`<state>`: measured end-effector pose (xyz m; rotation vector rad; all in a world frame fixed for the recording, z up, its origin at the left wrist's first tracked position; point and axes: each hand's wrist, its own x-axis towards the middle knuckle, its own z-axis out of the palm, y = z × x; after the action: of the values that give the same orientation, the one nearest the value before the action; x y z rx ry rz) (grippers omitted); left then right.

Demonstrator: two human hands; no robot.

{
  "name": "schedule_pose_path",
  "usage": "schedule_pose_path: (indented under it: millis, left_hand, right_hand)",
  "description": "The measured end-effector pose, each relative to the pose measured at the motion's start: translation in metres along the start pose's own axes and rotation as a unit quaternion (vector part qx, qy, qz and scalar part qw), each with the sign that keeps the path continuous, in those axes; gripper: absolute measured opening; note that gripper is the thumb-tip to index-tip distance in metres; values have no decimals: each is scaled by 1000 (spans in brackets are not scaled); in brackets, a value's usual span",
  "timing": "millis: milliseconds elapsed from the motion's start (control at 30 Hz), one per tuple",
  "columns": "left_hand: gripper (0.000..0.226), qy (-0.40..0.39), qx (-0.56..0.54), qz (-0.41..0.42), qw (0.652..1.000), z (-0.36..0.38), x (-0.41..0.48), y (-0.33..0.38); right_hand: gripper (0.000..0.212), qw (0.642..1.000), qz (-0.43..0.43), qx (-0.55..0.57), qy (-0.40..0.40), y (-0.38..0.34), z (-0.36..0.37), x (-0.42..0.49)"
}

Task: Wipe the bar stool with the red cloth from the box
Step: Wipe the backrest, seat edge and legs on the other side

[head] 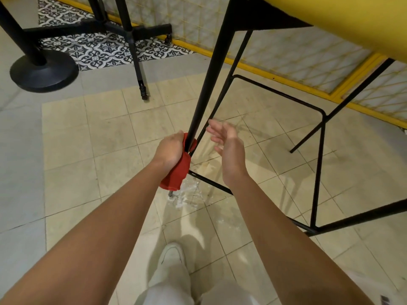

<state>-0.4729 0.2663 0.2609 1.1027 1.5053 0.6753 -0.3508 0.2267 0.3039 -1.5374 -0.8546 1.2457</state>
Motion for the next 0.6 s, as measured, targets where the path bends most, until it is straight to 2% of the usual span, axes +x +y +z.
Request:
schedule_pose_path:
  millis: [100,267,367,500,600]
  left_hand:
    - [36,-30,3,-7,1000,-6,3,11]
    - [42,-62,-83,33,994,-10,2,9]
    - [45,-59,-48,23,997,-6,10,-5]
    - [46,-115,52,8,992,-14,22,-12]
    - [43,-115,8,54,992,-17,22,-8]
  right_hand:
    - [44,1000,22,-16,-1,8,-3,5]
    - [48,999,41,-21,-18,17,5,8]
    - [52,996,62,-50,-42,23,12,9]
    - [51,992,89,-58,-66,26,21,14]
    - [49,997,63,-19,-30,28,22,21]
